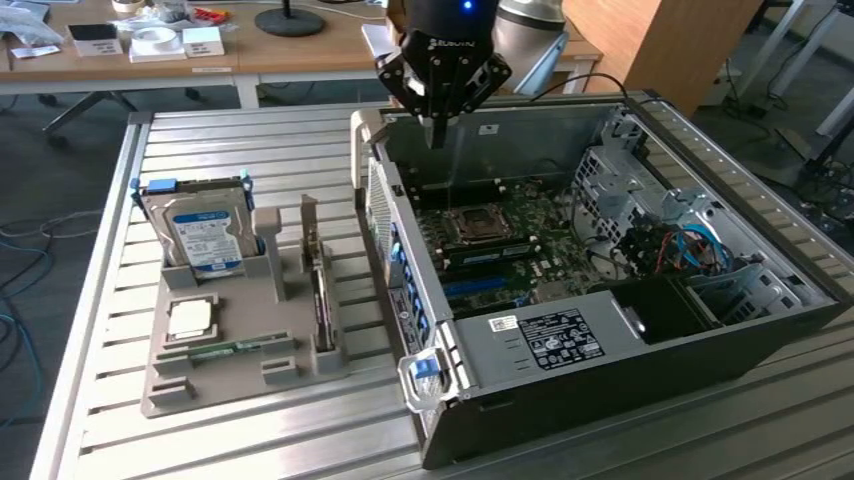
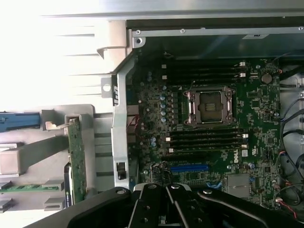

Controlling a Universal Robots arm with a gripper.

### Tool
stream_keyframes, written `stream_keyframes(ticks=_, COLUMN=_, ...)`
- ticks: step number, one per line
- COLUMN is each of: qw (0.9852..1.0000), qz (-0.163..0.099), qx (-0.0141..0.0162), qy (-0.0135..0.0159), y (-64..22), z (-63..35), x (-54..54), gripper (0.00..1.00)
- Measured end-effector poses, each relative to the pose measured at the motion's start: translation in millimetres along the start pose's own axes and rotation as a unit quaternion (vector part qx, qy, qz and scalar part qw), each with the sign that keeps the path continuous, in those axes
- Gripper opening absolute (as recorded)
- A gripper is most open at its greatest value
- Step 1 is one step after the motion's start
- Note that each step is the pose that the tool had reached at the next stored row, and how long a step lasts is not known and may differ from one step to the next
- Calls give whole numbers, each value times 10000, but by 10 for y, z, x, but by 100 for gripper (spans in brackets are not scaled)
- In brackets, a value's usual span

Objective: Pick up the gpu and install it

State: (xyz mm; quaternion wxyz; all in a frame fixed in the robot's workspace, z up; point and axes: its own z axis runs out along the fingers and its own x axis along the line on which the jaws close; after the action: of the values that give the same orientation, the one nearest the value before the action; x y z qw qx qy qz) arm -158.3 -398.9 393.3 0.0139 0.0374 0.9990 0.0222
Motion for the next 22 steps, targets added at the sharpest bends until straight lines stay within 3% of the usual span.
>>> stream_keyframes(ticks=12, qw=10000, qz=-2, qx=-3, qy=-36, y=-21, z=-8, x=279, gripper=11)
stream_keyframes(ticks=22, qw=10000, qz=-1, qx=-1, qy=-39, y=-29, z=-12, x=398, gripper=11)
